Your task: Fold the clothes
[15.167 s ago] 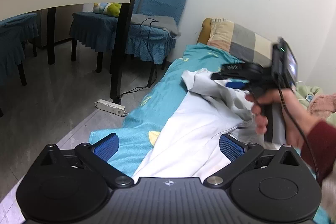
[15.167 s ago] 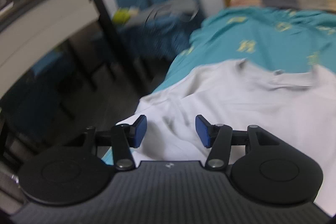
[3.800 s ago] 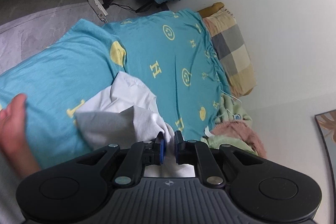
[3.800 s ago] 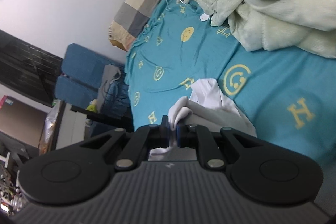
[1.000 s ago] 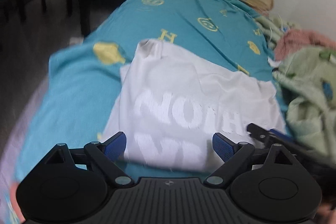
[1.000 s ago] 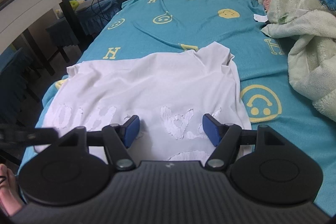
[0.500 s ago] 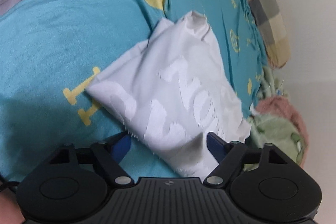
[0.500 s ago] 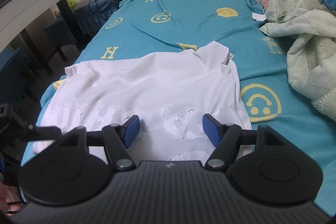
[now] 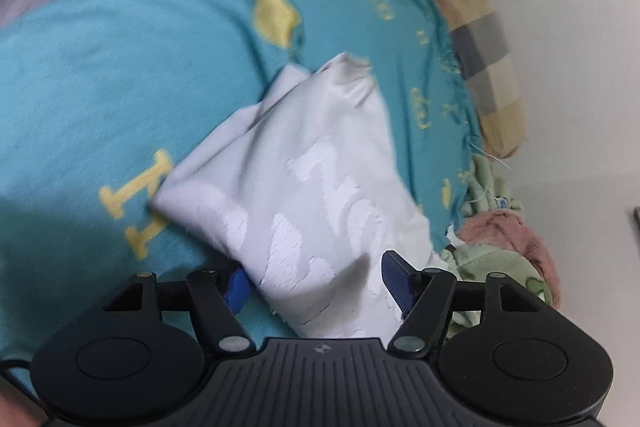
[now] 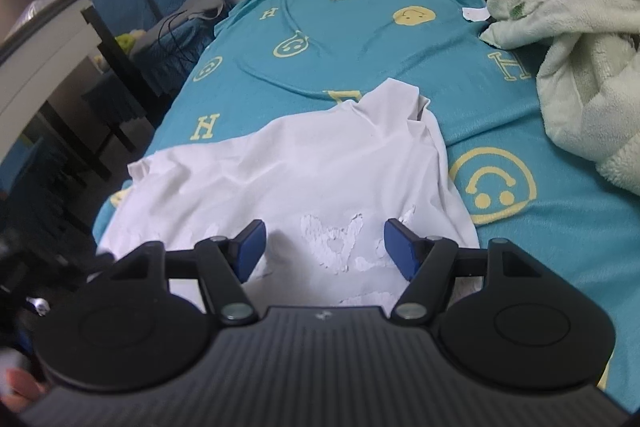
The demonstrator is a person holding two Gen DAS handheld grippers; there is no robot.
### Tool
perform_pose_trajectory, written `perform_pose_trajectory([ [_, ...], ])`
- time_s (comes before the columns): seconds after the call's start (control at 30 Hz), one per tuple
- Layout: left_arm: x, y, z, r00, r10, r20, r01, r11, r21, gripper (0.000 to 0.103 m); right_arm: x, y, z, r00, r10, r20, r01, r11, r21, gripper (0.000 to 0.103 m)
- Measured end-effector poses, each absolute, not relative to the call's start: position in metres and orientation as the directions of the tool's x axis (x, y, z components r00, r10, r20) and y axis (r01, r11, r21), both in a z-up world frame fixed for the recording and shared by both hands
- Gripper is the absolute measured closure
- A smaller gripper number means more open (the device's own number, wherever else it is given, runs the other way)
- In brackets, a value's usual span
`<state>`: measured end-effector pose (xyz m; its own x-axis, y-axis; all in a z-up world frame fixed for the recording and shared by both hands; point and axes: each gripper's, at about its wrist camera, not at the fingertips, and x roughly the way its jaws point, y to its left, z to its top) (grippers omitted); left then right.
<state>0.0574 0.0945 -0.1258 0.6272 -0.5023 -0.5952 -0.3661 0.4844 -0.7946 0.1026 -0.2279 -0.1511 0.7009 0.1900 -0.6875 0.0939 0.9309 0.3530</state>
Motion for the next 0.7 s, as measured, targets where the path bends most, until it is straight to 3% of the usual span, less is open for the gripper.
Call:
perform_pose_trajectory([
  [0.07,0.06,0.094,-0.13,0.619,-0.502,-0.604,-0.384,0.477,-0.791,0.04,0.1,-0.23,-0.147,0.712,0.191,-0.676,0.109,0.92,0.375,0.035],
  [0.2,0.064,0.092,-0.14,0.602,-0.503,-0.62,-0.419,0.462,-0.782,0.055,0.092,-0.235,-0.129,0.749,0.232,-0.621,0.118,0.875,0.47,0.034],
  [0.4,0.058,0.094,-0.128,0.648,-0.502,-0.573,-0.371,0.448,-0.813,0.074,0.07,-0.223,-0.122,0.712,0.53,-0.461,0.066,0.603,0.795,0.034],
  [0.57,0.055,0.092,-0.116,0.672,-0.492,-0.554,-0.329,0.472,-0.818,0.077,0.064,-0.201,-0.163,0.616,0.679,-0.4,0.18,0.372,0.91,0.034],
  [0.7,0.055,0.093,-0.116,0.679,-0.496,-0.54,-0.326,0.455,-0.829,0.079,0.066,-0.202,-0.197,0.619,0.695,-0.365,0.284,0.235,0.929,0.034],
])
